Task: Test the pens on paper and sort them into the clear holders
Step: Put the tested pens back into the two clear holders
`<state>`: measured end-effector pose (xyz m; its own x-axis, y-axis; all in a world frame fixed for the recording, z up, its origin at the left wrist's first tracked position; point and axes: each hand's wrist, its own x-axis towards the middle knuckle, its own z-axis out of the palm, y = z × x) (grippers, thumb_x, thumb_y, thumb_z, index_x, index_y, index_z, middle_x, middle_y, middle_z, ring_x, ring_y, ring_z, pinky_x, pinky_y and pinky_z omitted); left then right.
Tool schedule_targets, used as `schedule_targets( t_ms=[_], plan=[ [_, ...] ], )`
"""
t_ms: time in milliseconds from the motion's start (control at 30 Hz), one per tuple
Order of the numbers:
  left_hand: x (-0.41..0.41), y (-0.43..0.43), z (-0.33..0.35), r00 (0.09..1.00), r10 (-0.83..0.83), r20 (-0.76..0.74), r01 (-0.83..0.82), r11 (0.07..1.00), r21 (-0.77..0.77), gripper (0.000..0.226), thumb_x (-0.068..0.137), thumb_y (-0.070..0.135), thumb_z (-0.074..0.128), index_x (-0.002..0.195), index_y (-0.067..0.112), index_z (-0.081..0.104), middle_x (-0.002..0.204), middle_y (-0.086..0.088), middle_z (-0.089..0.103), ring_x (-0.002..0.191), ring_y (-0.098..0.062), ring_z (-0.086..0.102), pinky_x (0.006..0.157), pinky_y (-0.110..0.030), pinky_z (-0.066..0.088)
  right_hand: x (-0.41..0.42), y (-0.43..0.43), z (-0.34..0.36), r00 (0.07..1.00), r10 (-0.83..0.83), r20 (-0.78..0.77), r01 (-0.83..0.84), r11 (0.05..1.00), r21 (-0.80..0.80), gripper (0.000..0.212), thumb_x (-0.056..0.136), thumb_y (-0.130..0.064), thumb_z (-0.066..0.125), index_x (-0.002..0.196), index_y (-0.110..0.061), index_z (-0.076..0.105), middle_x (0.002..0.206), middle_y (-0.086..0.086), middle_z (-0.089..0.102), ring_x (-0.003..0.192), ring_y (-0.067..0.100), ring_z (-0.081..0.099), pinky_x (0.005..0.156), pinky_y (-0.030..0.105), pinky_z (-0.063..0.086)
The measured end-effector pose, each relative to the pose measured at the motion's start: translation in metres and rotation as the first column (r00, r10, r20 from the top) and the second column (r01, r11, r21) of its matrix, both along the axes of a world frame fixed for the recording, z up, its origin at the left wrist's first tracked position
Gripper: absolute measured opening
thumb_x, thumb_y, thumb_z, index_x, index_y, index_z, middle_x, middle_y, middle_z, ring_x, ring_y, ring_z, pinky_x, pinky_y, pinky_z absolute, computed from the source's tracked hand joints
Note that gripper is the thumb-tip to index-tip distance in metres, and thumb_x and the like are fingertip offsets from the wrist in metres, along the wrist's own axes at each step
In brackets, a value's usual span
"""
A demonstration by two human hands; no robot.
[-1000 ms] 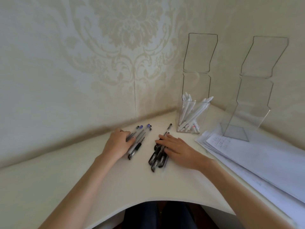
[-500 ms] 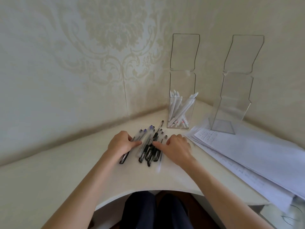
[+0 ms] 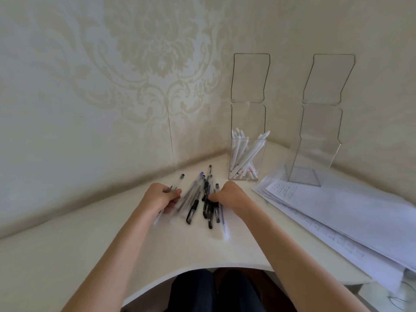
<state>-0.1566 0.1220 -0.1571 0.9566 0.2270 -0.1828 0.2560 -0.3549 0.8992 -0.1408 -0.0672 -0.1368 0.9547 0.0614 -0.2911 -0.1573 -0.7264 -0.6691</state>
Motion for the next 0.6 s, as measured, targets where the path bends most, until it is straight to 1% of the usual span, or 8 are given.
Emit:
schedule_targets(
  t_ms=[33,100,167,267,333,433,533,600],
  plan=[
    [0.001,0.000,0.000,1.000,0.028,0.004,-0.028,0.998,-0.056,0.030,0.093,0.017,0.056,0.066,0.003,0.058,0.053,-0.005,0.057,0.032,-0.008,0.048,0.037,-0.016,0.037,0.001,-0.004,0.001,1.000,-0.021,-0.012,0.022,0.999,0.036,0.036,0.084,-0.029,0.067,0.068,-0.011,0.042,0.066,0.003,0.040,0.057,0.015,0.038,0.053,0.027,0.030],
    [0.003,0.000,0.001,0.995,0.096,0.023,-0.093,0.991,-0.100,0.030,0.098,0.019,0.045,0.075,0.003,0.055,0.063,-0.008,0.058,0.040,-0.011,0.052,0.040,-0.019,0.038,0.002,-0.014,0.001,0.995,-0.081,-0.065,0.094,0.973,0.212,0.030,0.086,-0.023,0.067,0.070,-0.007,0.047,0.061,0.004,0.040,0.050,0.014,0.035,0.047,0.024,0.030],
    [0.005,0.000,0.007,0.985,0.143,0.098,-0.131,0.984,-0.118,0.025,0.101,0.021,0.035,0.092,0.002,0.051,0.069,-0.008,0.062,0.053,-0.017,0.057,0.048,-0.026,0.040,-0.003,-0.027,0.004,0.984,-0.088,-0.155,0.149,0.883,0.444,0.018,0.090,-0.018,0.063,0.081,-0.003,0.058,0.063,0.005,0.044,0.044,0.011,0.032,0.039,0.020,0.028],
    [-0.001,-0.016,0.032,0.949,0.030,0.313,-0.008,0.997,-0.073,0.026,0.102,0.024,0.029,0.098,0.006,0.048,0.080,-0.004,0.065,0.071,-0.017,0.059,0.065,-0.026,0.045,-0.015,-0.053,0.015,0.995,-0.061,-0.079,0.097,0.778,0.621,0.014,0.093,-0.013,0.058,0.090,0.000,0.061,0.069,0.005,0.054,0.048,0.011,0.041,0.042,0.020,0.038],
    [-0.008,-0.039,0.057,0.897,-0.086,0.433,0.079,0.996,0.033,0.028,0.101,0.029,0.027,0.094,0.012,0.048,0.087,0.001,0.054,0.076,-0.010,0.050,0.067,-0.018,0.041,-0.022,-0.073,0.029,0.995,-0.089,0.039,0.041,0.747,0.663,0.015,0.094,-0.012,0.055,0.088,0.000,0.061,0.069,0.006,0.057,0.052,0.013,0.046,0.044,0.023,0.044],
    [-0.008,-0.080,0.090,0.840,-0.222,0.495,0.196,0.975,0.106,0.030,0.101,0.036,0.024,0.098,0.015,0.045,0.091,0.003,0.041,0.080,-0.003,0.043,0.075,-0.021,0.032,-0.028,-0.108,0.061,0.961,-0.186,0.204,-0.008,0.720,0.694,0.016,0.096,-0.011,0.053,0.086,-0.001,0.060,0.067,0.006,0.059,0.052,0.013,0.049,0.046,0.024,0.048],
    [0.007,-0.130,0.120,0.765,-0.362,0.533,0.349,0.928,0.130,0.029,0.100,0.037,0.025,0.098,0.015,0.043,0.079,0.008,0.039,0.072,-0.003,0.042,0.072,-0.021,0.035,-0.028,-0.141,0.095,0.897,-0.303,0.321,-0.017,0.704,0.710,0.015,0.096,-0.011,0.053,0.085,-0.003,0.060,0.069,0.006,0.059,0.053,0.013,0.052,0.047,0.024,0.049],
    [0.022,-0.164,0.138,0.729,-0.388,0.564,0.397,0.911,0.113,0.028,0.100,0.036,0.029,0.102,0.012,0.044,0.077,0.004,0.043,0.066,-0.007,0.044,0.070,-0.025,0.041,-0.021,-0.162,0.117,0.814,-0.403,0.419,0.005,0.725,0.689,0.015,0.096,-0.011,0.052,0.083,-0.006,0.059,0.071,0.007,0.060,0.052,0.013,0.052,0.046,0.024,0.049]
  ],
)
